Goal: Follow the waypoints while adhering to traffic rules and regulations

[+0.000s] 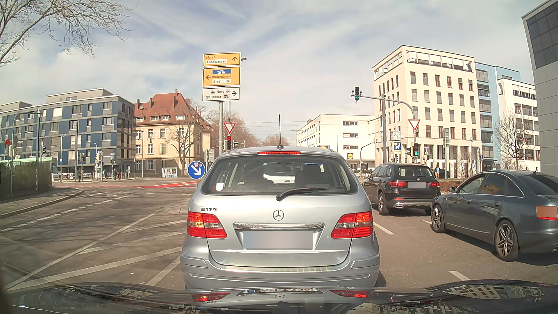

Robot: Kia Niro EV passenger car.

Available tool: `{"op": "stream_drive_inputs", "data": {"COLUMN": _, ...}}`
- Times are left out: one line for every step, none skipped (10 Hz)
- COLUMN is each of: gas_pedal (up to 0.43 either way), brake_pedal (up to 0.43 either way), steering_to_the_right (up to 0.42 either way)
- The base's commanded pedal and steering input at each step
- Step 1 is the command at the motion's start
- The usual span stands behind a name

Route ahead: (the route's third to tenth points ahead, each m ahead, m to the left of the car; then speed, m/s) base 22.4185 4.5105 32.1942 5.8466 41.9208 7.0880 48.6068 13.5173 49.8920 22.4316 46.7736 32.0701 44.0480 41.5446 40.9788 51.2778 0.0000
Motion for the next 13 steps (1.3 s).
{"op": "stream_drive_inputs", "data": {"gas_pedal": 0.0, "brake_pedal": 0.323, "steering_to_the_right": 0.006}}
{"op": "stream_drive_inputs", "data": {"gas_pedal": 0.0, "brake_pedal": 0.317, "steering_to_the_right": 0.006}}
{"op": "stream_drive_inputs", "data": {"gas_pedal": 0.0, "brake_pedal": 0.317, "steering_to_the_right": 0.006}}
{"op": "stream_drive_inputs", "data": {"gas_pedal": 0.0, "brake_pedal": 0.317, "steering_to_the_right": 0.006}}
{"op": "stream_drive_inputs", "data": {"gas_pedal": 0.0, "brake_pedal": 0.317, "steering_to_the_right": 0.006}}
{"op": "stream_drive_inputs", "data": {"gas_pedal": 0.0, "brake_pedal": 0.317, "steering_to_the_right": 0.006}}
{"op": "stream_drive_inputs", "data": {"gas_pedal": 0.0, "brake_pedal": 0.317, "steering_to_the_right": 0.006}}
{"op": "stream_drive_inputs", "data": {"gas_pedal": 0.0, "brake_pedal": 0.317, "steering_to_the_right": 0.006}}
{"op": "stream_drive_inputs", "data": {"gas_pedal": 0.0, "brake_pedal": 0.323, "steering_to_the_right": 0.006}}
{"op": "stream_drive_inputs", "data": {"gas_pedal": 0.0, "brake_pedal": 0.317, "steering_to_the_right": 0.006}}
{"op": "stream_drive_inputs", "data": {"gas_pedal": 0.0, "brake_pedal": 0.317, "steering_to_the_right": 0.006}}
{"op": "stream_drive_inputs", "data": {"gas_pedal": 0.0, "brake_pedal": 0.317, "steering_to_the_right": 0.006}}
{"op": "stream_drive_inputs", "data": {"gas_pedal": 0.0, "brake_pedal": 0.317, "steering_to_the_right": 0.006}}
